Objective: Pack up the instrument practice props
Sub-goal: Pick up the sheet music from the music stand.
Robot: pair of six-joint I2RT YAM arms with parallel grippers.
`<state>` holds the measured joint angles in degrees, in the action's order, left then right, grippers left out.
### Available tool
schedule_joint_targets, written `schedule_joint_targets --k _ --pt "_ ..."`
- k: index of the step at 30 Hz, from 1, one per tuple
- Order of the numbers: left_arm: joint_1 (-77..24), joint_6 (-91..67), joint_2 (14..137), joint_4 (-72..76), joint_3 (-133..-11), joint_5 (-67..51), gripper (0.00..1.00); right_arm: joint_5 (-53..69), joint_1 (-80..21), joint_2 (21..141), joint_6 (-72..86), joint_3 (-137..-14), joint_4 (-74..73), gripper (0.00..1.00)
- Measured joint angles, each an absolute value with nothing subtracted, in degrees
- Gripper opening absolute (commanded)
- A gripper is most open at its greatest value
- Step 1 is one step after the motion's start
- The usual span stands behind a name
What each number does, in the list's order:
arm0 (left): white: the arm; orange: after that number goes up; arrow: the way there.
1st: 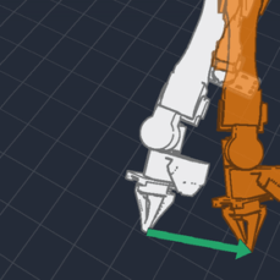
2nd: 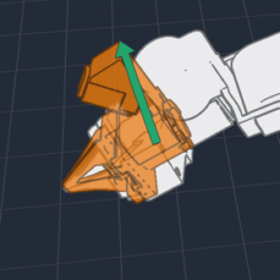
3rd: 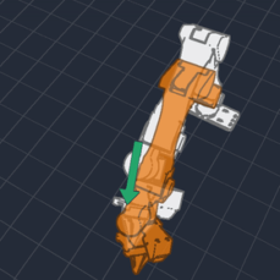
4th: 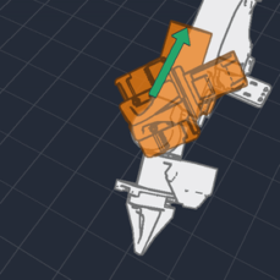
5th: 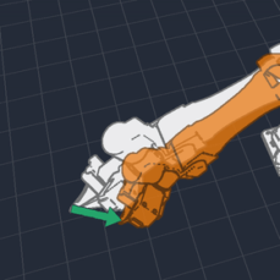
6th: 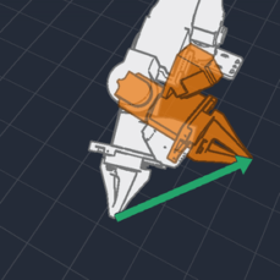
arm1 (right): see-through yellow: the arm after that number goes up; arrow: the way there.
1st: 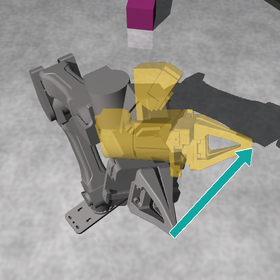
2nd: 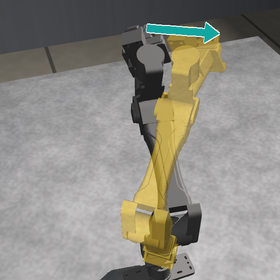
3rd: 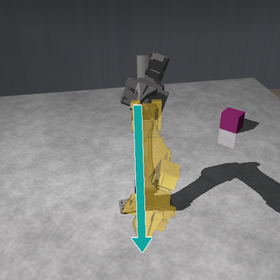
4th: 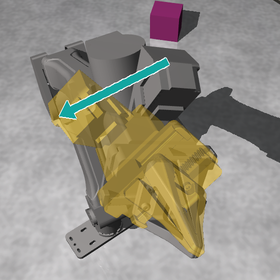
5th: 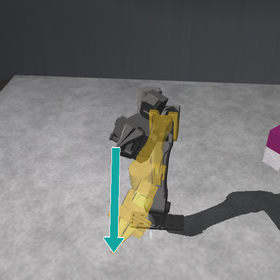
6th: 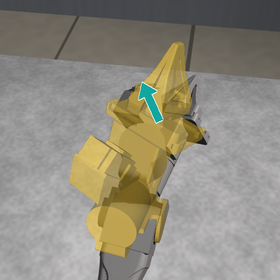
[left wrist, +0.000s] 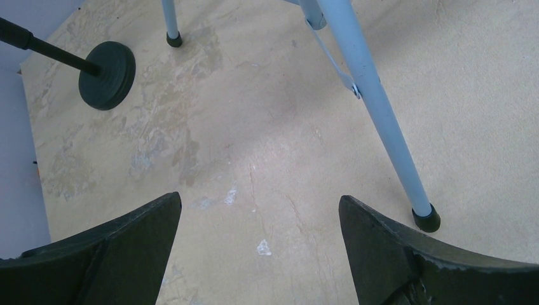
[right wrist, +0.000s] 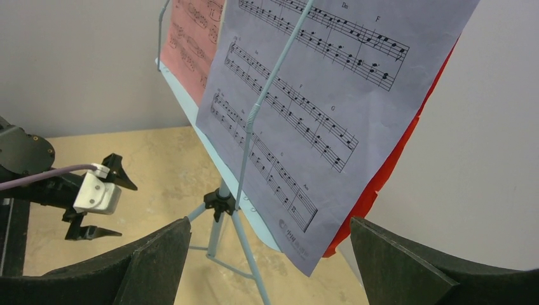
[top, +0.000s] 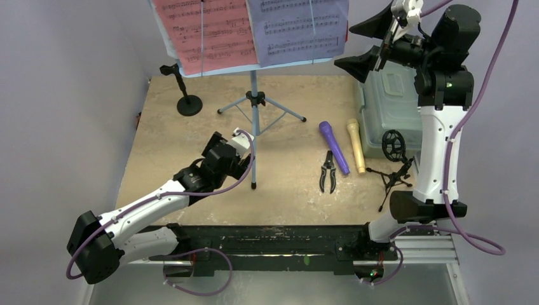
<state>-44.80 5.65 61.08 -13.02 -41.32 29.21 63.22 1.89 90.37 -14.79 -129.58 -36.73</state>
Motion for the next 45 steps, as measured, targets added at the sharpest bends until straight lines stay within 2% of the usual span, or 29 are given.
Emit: schedule_joint_targets --k 22,34,39,41,45 --pt "-44.8 5.7 61.1 -13.1 -40.6 29.2 0.94 64.6 1.9 90.8 -10.3 -126.5 -33.3 0.96" --pt "-44.8 5.7 61.1 -13.0 -40.6 29.1 0.94 71.0 1.9 90.8 -9.9 -126.2 -32.6 0.85" --pt "-44.8 5.7 61.1 -13.0 -40.6 28.9 0.94 71.9 1.9 90.8 -9.2 -126.0 -31.9 0.71" --pt "-44.8 5.7 61.1 -13.1 -40.6 28.9 0.94 72.0 1.9 90.8 -7.6 -125.4 -30.4 0.69" --pt "-44.8 5.7 61.1 -13.0 -40.6 28.9 0.94 71.5 1.9 90.7 -0.6 -122.3 -24.7 0.60"
